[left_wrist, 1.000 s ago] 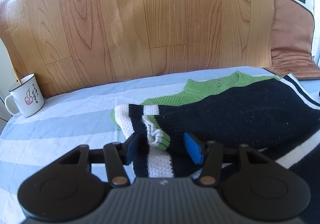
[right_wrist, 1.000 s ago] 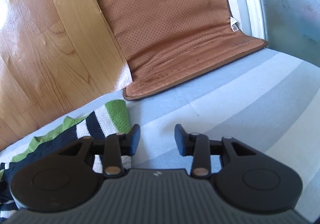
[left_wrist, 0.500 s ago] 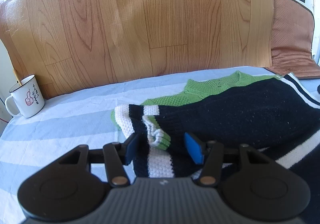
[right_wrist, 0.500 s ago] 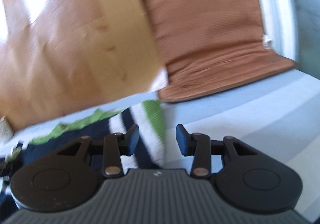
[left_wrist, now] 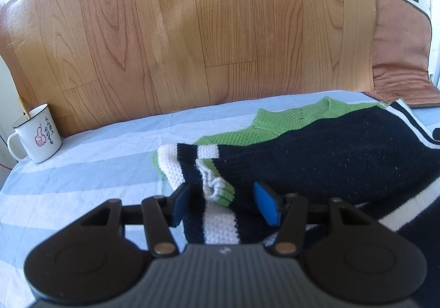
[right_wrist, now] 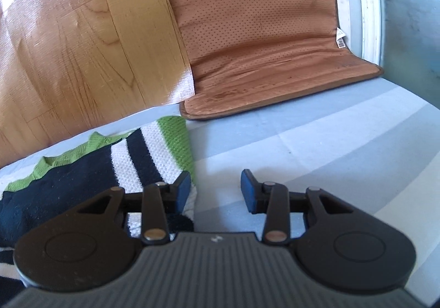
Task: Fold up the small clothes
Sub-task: 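Move the left gripper toward the sweater hem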
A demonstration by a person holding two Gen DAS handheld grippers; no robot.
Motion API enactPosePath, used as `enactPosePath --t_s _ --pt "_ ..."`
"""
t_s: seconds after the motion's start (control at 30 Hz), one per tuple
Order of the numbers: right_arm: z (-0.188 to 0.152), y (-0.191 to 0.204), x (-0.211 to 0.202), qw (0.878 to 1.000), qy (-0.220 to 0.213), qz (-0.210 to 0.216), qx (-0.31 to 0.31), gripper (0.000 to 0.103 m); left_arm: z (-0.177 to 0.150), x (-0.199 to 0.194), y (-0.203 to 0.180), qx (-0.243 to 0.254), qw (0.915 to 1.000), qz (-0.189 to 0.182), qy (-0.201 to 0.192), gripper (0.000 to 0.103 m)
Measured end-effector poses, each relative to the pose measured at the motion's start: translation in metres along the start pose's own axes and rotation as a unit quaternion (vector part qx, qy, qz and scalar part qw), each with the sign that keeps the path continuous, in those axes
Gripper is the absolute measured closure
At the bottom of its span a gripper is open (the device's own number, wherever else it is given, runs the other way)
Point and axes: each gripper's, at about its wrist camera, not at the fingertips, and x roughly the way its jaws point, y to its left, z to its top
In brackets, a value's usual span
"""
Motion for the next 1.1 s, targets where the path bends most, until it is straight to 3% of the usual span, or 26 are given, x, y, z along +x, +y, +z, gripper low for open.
enactPosePath --t_s 0.33,0.47,0.6,0.67,0.77,0.83,0.93,1.1 --pt "-0.001 -0.005 0.003 1.000 -0.002 0.017 0.017 0.058 -0.001 -0.003 -0.004 0.012 0.9998 0.013 -0.003 0.050" --pt "-0.001 -0.007 0.003 0.999 -0.003 0.023 0.024 0.058 -0.002 -0.020 -0.001 -0.007 0.9999 0.009 -0.003 0.049" --pt "-0.001 -0.007 0.003 0.999 -0.002 0.027 0.023 0.055 -0.022 -0.039 -0.004 -0.014 0.9999 -0.001 0.010 0.050" --pt "0.000 -0.004 0.004 0.999 0.003 0.030 0.013 0.048 -0.036 -0.045 -0.009 -0.005 0.9997 -0.005 0.024 0.050" --pt "0.003 0.005 0.001 0.998 0.030 0.022 -0.043 0.046 -0.053 -0.060 -0.010 0.009 0.9995 -0.002 0.029 0.050" --pt "0.003 0.001 -0.017 0.997 0.044 0.032 -0.046 0.045 -0.058 -0.075 -0.001 -0.001 0.9991 -0.011 0.040 0.050" --pt "0.002 -0.014 -0.059 0.994 0.049 0.095 -0.031 0.045 -0.073 -0.107 0.014 -0.017 0.9990 -0.016 0.038 0.051" --pt "-0.026 -0.030 -0.141 0.983 0.049 0.165 -0.065 0.045 -0.111 -0.167 0.035 -0.078 0.9901 -0.107 0.046 0.049"
